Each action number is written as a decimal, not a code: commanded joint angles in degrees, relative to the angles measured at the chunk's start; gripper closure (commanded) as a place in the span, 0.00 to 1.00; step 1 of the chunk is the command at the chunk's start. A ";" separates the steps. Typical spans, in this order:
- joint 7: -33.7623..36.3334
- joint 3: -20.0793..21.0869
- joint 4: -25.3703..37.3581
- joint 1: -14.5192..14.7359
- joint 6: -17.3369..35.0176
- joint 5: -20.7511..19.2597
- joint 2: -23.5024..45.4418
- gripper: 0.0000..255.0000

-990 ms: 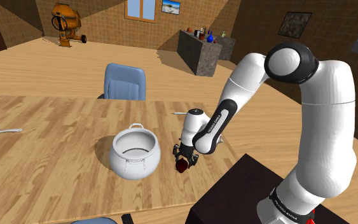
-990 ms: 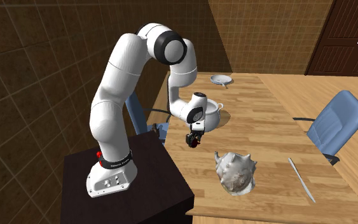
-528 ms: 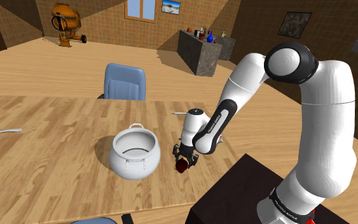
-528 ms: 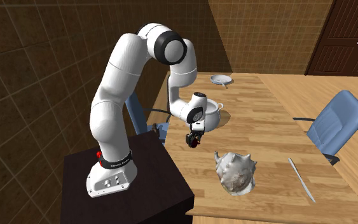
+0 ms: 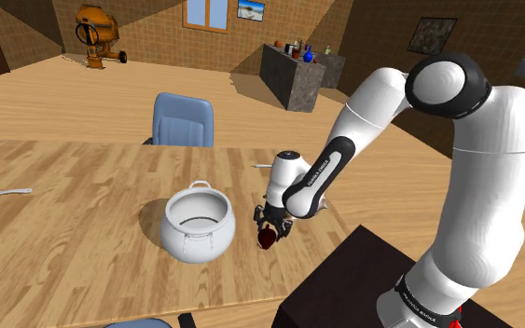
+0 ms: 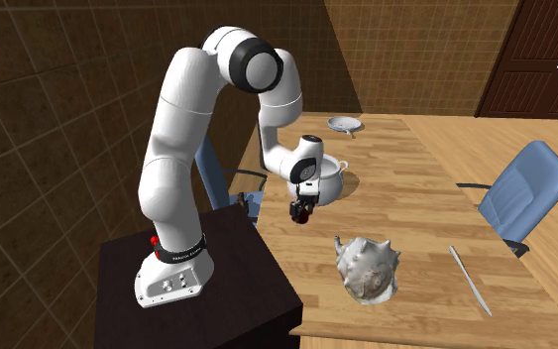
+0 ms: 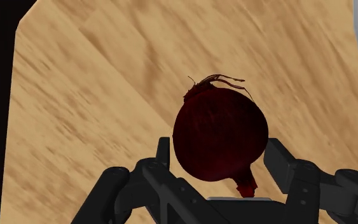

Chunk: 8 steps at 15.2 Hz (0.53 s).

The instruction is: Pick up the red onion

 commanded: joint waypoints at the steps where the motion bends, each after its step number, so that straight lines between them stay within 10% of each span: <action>1: -0.90 1.14 -0.72 -1.13 -1.12 0.98 -1.81 1.00; 8: -4.12 5.21 -2.03 -4.22 -5.92 5.53 -8.05 1.00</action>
